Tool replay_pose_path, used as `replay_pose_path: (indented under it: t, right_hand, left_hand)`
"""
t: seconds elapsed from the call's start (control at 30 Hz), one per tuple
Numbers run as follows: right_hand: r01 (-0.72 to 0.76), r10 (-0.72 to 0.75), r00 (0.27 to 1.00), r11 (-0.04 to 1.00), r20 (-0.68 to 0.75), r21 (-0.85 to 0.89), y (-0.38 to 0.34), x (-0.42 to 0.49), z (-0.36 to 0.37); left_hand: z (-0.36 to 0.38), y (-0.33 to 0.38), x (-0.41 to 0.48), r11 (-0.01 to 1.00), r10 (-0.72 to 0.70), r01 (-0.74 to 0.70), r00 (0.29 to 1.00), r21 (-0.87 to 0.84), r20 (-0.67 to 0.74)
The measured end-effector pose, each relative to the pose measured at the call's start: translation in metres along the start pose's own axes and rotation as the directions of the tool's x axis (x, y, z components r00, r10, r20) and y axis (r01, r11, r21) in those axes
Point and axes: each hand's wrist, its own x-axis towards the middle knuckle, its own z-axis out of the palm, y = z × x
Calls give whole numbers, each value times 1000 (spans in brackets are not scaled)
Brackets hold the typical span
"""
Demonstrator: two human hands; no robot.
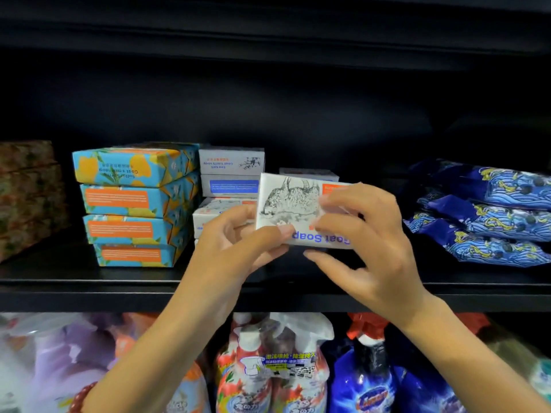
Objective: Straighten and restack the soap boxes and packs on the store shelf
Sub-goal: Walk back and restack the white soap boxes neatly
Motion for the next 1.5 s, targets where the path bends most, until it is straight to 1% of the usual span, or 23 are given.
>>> replay_pose_path:
  t: [0.07,0.1,0.17,0.23,0.27,0.33,0.4,0.47,0.53,0.6,0.7,0.8,0.87,0.9,1.0,1.03,1.07,1.1,1.2,1.27,1.33,1.4,1.5]
  right_hand:
    - [-167,167,986,985,3,36,-1,4,-6]
    - [-276,275,961,959,23,59,-1,6,-8]
    - [-484,467,874,857,132,176,-1,11,-9]
    - [-617,557,787,716,267,326,-1,16,-10]
    - [-634,561,773,679,295,370,0,17,-11]
    - [-575,515,818,740,256,349,-1,19,-13]
    - [-458,431,888,853,157,250,-4,17,-12]
    - [-319,316,948,936,48,146,-6,13,-8]
    - [-224,226,974,971,-21,85,-6,9,-5]
    - [-158,160,986,985,-45,64,-4,5,-2]
    - [-108,108,994,991,5,74,0,3,0]
    - [-199,173,967,972,189,128,5,2,-3]
    - [-336,274,914,925,298,180,8,0,-7]
    - [-426,342,879,876,333,225,8,0,-8]
    - [-680,520,730,617,443,396,9,3,-7]
    - [-724,549,689,544,474,423,10,4,-7]
    - [-745,564,667,508,487,432,12,5,-6]
    - [-744,563,668,503,486,439,13,6,-5]
    - [-692,543,721,536,430,483,10,13,-6]
    - [-646,546,760,578,352,499,7,13,-6]
    - [-595,552,797,643,246,483,4,11,-4]
    - [-520,508,849,749,146,410,2,10,-1]
    - [-318,322,946,911,32,264,0,7,6]
  left_hand:
    - [-1,-1,0,994,64,-59,997,90,-43]
    - [-2,-2,0,992,71,-66,996,104,-48]
    - [-4,-5,0,993,77,-73,996,90,-42]
    - [-6,-8,0,991,100,-95,994,92,-46]
    - [-6,-8,0,989,112,-107,993,101,-44]
    - [-6,-9,1,979,150,-143,988,149,-37]
    - [-6,-7,2,960,182,-172,983,222,-28]
    - [-5,-4,2,956,156,-142,987,258,-36]
    - [-6,-2,2,965,90,-79,995,250,-32]
    - [-7,-1,2,965,85,-81,996,248,-7]
    - [-6,0,-1,949,176,-163,984,272,-25]
    - [-5,0,-4,891,290,-269,957,366,-1]
    - [-6,0,-5,849,350,-337,936,406,45]
    - [-6,0,-5,830,373,-364,926,423,64]
    - [-6,0,-2,790,427,-415,901,451,79]
    - [-6,-1,-1,784,441,-426,894,452,78]
    - [-6,-2,-1,779,452,-435,889,452,77]
    - [-6,-2,0,771,464,-445,882,455,77]
    - [-7,-6,1,717,504,-465,861,519,76]
    - [-8,-8,1,689,526,-473,848,549,70]
    - [-10,-8,-1,733,490,-445,870,514,55]
    - [-10,-4,-2,814,389,-354,921,460,20]
    - [-8,1,-1,928,219,-184,973,324,-73]
